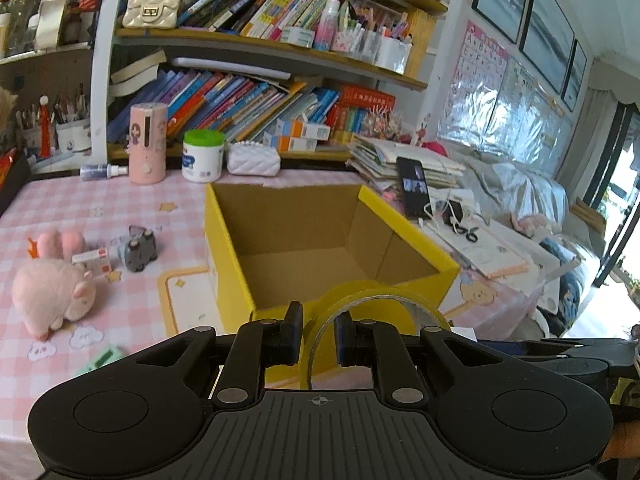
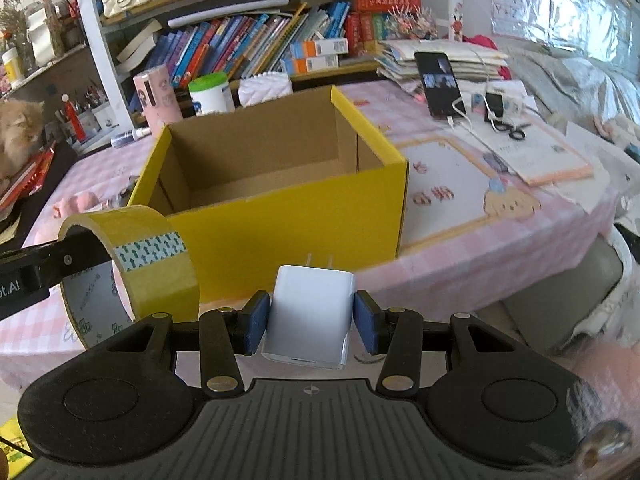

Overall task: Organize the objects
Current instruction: 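Lift and carry the charger with right tool while left tool carries tape toward box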

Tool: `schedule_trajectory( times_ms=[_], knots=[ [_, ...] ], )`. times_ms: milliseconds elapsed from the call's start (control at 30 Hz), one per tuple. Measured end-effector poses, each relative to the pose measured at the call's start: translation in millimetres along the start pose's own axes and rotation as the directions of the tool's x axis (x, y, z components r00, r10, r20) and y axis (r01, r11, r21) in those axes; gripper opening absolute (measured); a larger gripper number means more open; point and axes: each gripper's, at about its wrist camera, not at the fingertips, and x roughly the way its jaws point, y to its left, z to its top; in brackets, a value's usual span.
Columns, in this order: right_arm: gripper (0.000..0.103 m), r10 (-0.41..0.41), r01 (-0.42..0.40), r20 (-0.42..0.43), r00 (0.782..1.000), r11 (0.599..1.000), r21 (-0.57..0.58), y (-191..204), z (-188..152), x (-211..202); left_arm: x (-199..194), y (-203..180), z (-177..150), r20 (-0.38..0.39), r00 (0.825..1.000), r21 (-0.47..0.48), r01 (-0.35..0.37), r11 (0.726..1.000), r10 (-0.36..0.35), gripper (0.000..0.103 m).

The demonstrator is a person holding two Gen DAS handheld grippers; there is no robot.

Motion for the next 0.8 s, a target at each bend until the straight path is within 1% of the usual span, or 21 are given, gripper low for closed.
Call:
schedule_trajectory(
  times_ms=[133, 300, 467, 533, 633, 800],
  knots=[
    [0.044, 0.010, -0.009, 0.024, 1.000, 1.000, -0.023, -6.7, 16.9, 5.3, 11.7, -4.3, 12.1, 0.017, 1.000, -0.006, -0.003, 1.000, 0.003, 0.014],
    [0.044, 0.043, -0.039, 0.062, 0.997, 0.997, -0.063, -12.1, 40.2, 8.4, 26.9, -8.8, 26.6, 0.032, 0.999, -0.030, -0.011, 0.999, 0.012, 0.014],
    [0.044, 0.085, -0.076, 0.087, 0.993, 0.992, -0.102, -16.9, 65.1, 17.1, 41.2, -11.2, 36.9, 0.041, 0.998, -0.053, -0.043, 0.998, 0.045, 0.014],
    [0.044, 0.097, -0.086, 0.088, 0.991, 0.990, -0.116, -19.8, 74.5, 24.5, 48.3, -11.9, 40.3, 0.036, 0.997, -0.058, -0.063, 0.996, 0.065, 0.014],
    [0.044, 0.116, -0.104, 0.085, 0.990, 0.985, -0.141, -23.9, 86.9, 36.3, 58.3, -11.9, 45.4, 0.020, 0.997, -0.061, -0.075, 0.995, 0.076, 0.015],
    [0.044, 0.157, -0.139, 0.070, 0.985, 0.967, -0.216, -24.4, 106.5, 62.8, 78.8, -8.1, 54.6, -0.009, 0.996, -0.081, -0.093, 0.992, 0.093, 0.013]
  ],
)
